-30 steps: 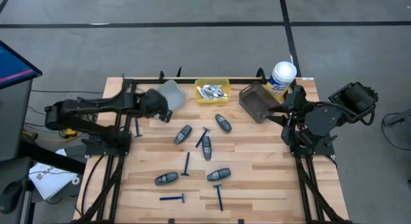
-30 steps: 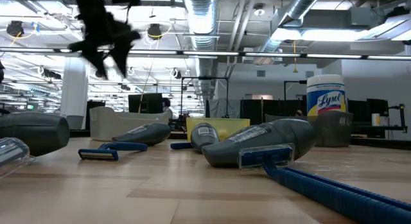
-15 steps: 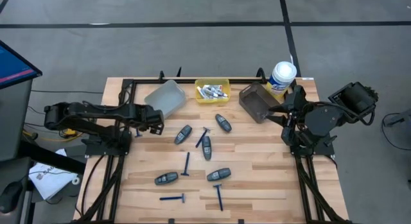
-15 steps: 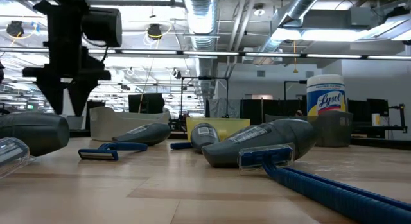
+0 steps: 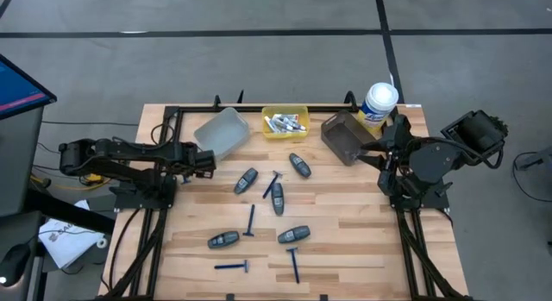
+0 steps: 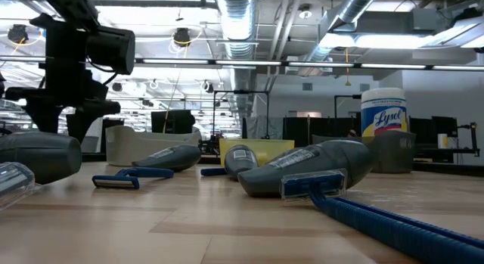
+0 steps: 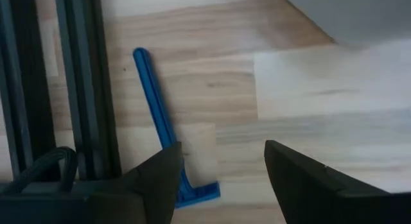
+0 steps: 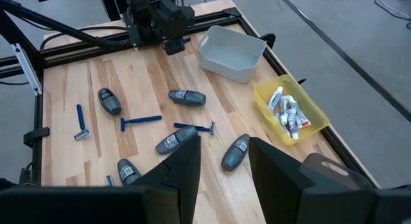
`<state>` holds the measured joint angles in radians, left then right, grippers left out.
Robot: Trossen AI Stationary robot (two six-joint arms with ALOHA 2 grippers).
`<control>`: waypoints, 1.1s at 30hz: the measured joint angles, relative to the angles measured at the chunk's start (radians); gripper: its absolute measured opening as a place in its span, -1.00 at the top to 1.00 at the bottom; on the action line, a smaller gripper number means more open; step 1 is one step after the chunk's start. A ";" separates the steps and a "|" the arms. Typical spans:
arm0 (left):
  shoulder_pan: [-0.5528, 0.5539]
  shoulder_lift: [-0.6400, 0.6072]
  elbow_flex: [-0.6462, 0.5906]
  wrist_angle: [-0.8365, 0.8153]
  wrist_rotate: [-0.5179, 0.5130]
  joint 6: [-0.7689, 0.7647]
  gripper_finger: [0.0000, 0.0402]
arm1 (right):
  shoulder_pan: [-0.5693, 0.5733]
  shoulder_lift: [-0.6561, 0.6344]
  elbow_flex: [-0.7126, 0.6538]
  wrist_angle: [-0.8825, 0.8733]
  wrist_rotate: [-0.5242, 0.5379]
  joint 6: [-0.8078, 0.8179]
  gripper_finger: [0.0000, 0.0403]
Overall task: Pick & Place Travel size toiletries
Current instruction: Put the blue razor into the black bin
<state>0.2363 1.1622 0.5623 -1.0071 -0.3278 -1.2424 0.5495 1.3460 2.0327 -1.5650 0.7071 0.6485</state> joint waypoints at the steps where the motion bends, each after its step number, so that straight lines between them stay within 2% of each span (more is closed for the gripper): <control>1: 0.004 0.000 -0.003 0.002 -0.007 -0.001 -0.05 | 0.000 0.000 0.000 0.000 0.000 0.004 0.39; 11: 0.102 0.101 -0.007 0.003 -0.035 0.034 0.14 | 0.000 0.000 0.000 0.002 -0.004 0.006 0.39; 20: 0.124 0.216 -0.010 0.003 0.030 0.082 0.18 | 0.000 0.000 0.000 0.002 -0.005 0.005 0.39; 28: 0.125 0.210 -0.041 0.043 0.070 0.071 0.07 | 0.000 0.000 0.000 0.002 -0.006 -0.001 0.39; 33: 0.125 0.176 -0.045 0.058 0.092 0.088 0.16 | 0.000 0.000 0.000 0.002 -0.006 -0.004 0.39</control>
<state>0.3614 1.3380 0.5168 -0.9489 -0.2360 -1.1543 0.5495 1.3460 2.0331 -1.5627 0.7013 0.6441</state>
